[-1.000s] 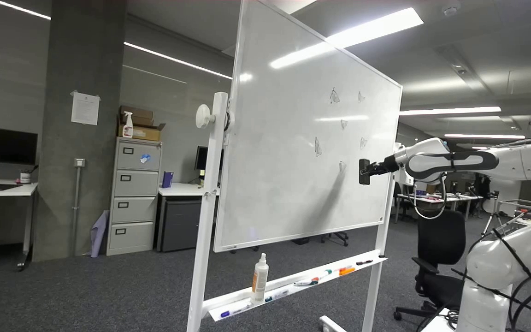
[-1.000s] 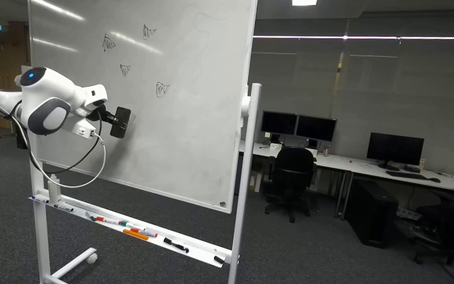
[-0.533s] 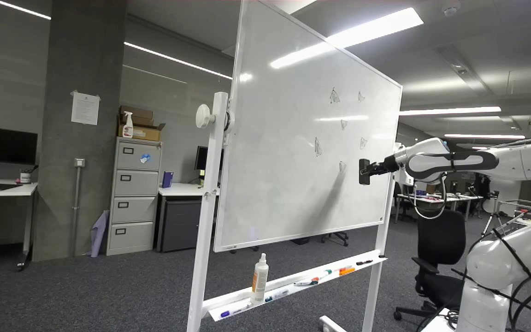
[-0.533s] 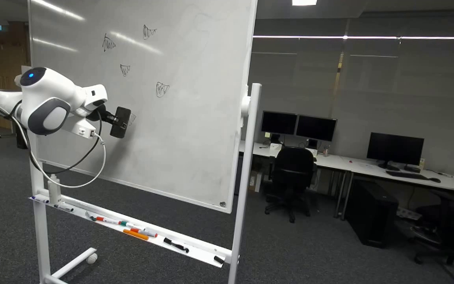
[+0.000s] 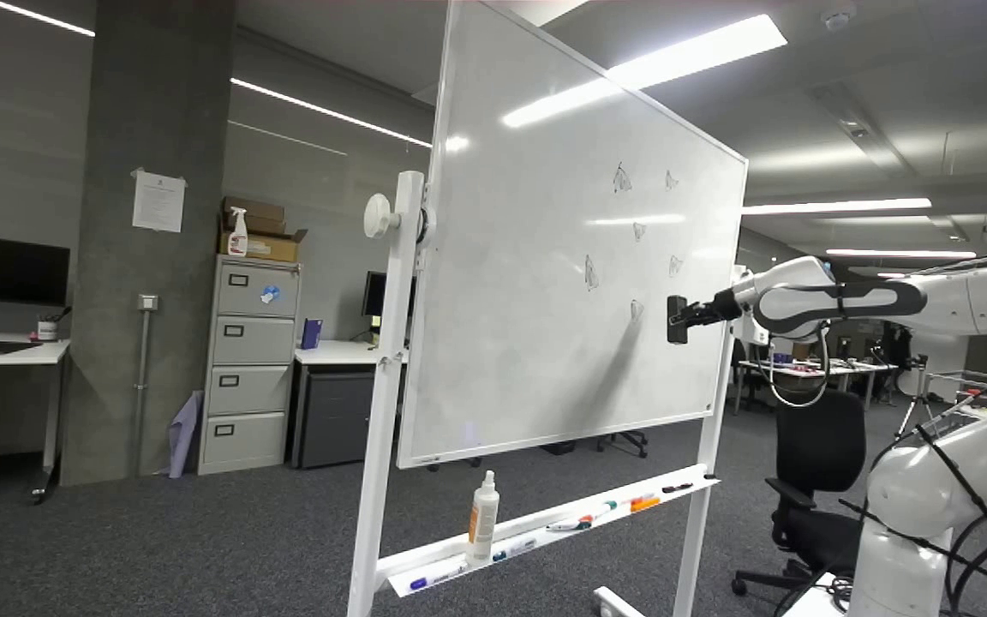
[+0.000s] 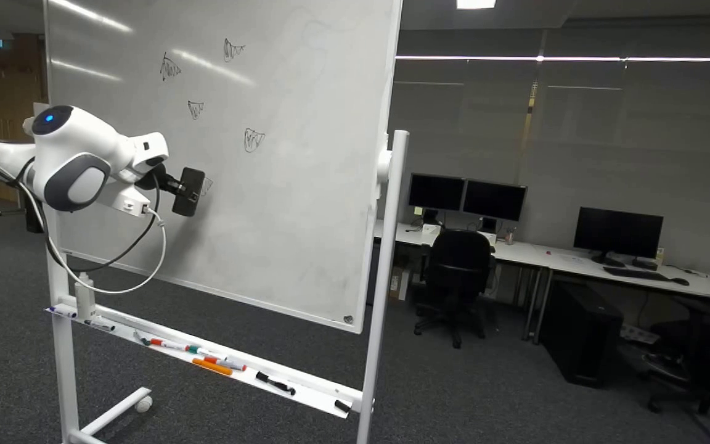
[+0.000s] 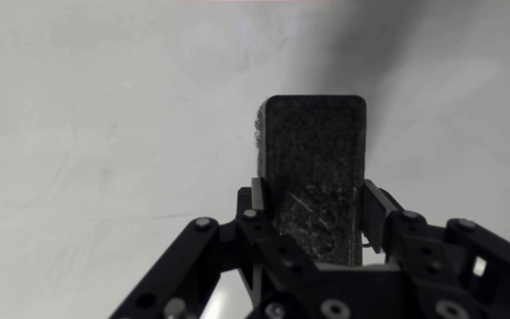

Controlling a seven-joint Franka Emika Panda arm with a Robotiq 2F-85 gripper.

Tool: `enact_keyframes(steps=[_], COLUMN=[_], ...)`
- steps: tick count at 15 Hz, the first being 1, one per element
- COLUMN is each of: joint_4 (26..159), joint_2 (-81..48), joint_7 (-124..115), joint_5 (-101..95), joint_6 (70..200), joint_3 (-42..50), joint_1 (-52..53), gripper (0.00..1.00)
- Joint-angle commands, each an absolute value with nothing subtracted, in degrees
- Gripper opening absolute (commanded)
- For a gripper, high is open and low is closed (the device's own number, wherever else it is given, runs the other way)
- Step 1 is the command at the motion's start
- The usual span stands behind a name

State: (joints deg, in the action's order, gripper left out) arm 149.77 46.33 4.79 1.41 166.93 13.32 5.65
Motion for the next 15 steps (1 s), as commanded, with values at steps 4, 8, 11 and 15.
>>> enact_keyframes(steps=[4,8,11,15], joint_4=[148.0,147.8,147.3,146.1], joint_2=[44.6,42.9,40.4,35.5], joint_7=[11.3,12.3,11.2,11.1], joint_5=[2.5,2.4,1.9,0.8], joint_6=[166.4,168.3,171.6,178.1], joint_3=[15.9,15.0,13.0,11.5], joint_1=[11.4,14.4,14.0,13.8], gripper=[0.30,0.30,0.30,0.30])
